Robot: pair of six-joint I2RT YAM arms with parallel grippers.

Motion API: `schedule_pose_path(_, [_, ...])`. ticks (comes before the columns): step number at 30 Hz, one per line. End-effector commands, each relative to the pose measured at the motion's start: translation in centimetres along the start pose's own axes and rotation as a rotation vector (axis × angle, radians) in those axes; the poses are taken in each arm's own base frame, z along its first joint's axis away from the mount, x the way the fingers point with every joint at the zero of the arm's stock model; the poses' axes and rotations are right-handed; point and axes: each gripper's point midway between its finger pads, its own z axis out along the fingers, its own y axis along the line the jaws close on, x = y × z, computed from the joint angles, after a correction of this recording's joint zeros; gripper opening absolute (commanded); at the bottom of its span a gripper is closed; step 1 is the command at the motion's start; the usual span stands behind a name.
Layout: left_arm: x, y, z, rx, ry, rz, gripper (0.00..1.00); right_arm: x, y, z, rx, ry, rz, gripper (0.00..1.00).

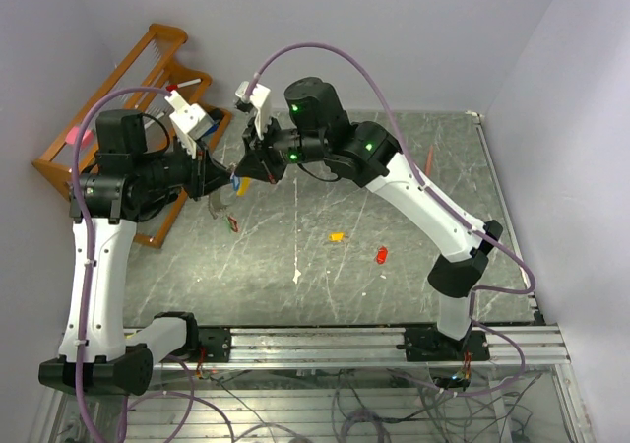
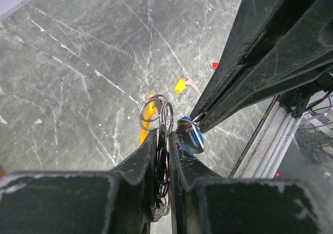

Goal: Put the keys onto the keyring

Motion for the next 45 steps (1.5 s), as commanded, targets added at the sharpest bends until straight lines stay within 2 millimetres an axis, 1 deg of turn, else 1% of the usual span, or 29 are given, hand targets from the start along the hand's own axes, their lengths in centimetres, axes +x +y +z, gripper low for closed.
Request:
schedule_pose_path(1, [-1.1,0.0,-0.6,-0.029,-0.011,0.058,0.07,0.0,0.3,-1.2,0.028,0.014,0.012,0.0])
schedule_pose_path(5, [-1.2,0.0,-0.7,-0.03,-0.012,0.064,0.07,0.1,0.0,-1.4,0.049,0.02,0.021,0.0])
schedule_pose_path(11, [-1.0,0.1,-0.9,-0.047,-0.002,0.076,0.07,-0.7,0.1,-1.5,0.055,-0.007,0.024,0.0])
schedule_pose_path(16, [-0.6,0.6,-1.0,-0.079,0.018,0.094,0.07,-0.9,-0.3,-1.0,0.081,0.003,0.023,0.0])
schedule_pose_path(21, [-0.6,0.6,-1.0,-0.082,0.021,0.095,0.07,-0.9,0.0,-0.4,0.083,0.001,0.033,0.0])
schedule_pose_path(26, [-0.9,0.5,-0.9,-0.074,0.013,0.094,0.07,-0.3,0.3,0.1,0.073,0.02,0.048,0.0])
schedule_pose_path(34, [-1.6,0.1,-1.0,-0.059,-0.005,0.092,0.07,0.4,0.3,0.6,0.072,0.023,0.073,0.0])
schedule_pose_path(38, [-1.7,-0.3,-1.1,-0.046,-0.011,0.089,0.07,-0.2,0.2,0.6,0.081,-0.009,0.08,0.0])
schedule_pose_path(42, [-1.4,-0.2,-1.0,-0.044,-0.006,0.083,0.07,-0.8,0.2,0.6,0.079,-0.036,0.081,0.0])
schedule_pose_path(45, [-1.2,-0.1,-0.9,-0.051,-0.002,0.084,0.07,-0.9,0.3,0.7,0.076,-0.037,0.083,0.0])
